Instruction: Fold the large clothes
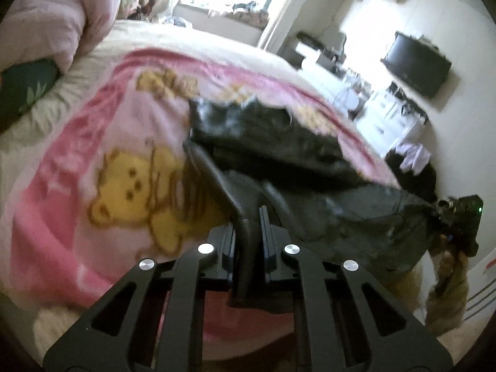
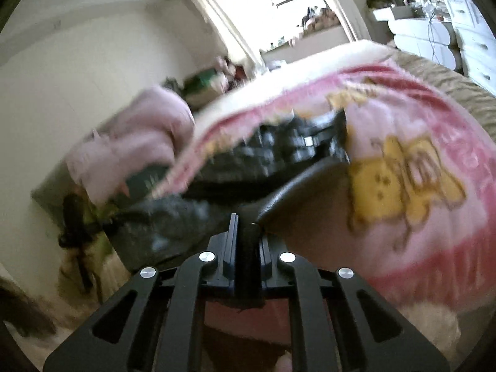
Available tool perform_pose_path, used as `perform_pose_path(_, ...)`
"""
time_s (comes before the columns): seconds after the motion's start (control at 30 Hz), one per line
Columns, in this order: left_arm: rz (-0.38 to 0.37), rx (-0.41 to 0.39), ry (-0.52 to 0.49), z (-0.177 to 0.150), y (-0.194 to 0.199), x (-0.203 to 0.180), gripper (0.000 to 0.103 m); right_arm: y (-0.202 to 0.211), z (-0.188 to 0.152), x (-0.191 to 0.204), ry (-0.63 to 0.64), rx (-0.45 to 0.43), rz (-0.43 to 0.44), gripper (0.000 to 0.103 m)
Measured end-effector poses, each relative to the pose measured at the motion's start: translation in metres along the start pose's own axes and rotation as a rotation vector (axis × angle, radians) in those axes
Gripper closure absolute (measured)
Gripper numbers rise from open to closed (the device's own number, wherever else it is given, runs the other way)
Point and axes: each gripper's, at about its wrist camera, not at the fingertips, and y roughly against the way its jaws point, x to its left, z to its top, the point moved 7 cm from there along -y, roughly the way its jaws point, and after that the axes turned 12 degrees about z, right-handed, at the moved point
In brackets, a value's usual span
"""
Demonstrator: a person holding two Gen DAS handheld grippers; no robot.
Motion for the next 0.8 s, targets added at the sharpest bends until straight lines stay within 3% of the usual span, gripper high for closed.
perform_pose_path(0.27, -0.05, -0.059, 0.078, 0.063, -0.016, -0.006, 0.096, -0.025, 0.076, -0.037, -0.075, -0.137, 0.002, 0.094)
perform_pose_path(0.47, -0.064, -0.059, 0.134, 0.103, -0.044, -0.006, 0.096, -0.051, 0.107, -0.052, -0.062, -0.157, -0.05, 0.094)
perform_pose_path(0.8, -0.013, -0.035, 0.111, 0.139, -0.103, -0.003, 0.094, -0.1, 0.134, -0.093, -0.133, -0.137, -0.091, 0.094)
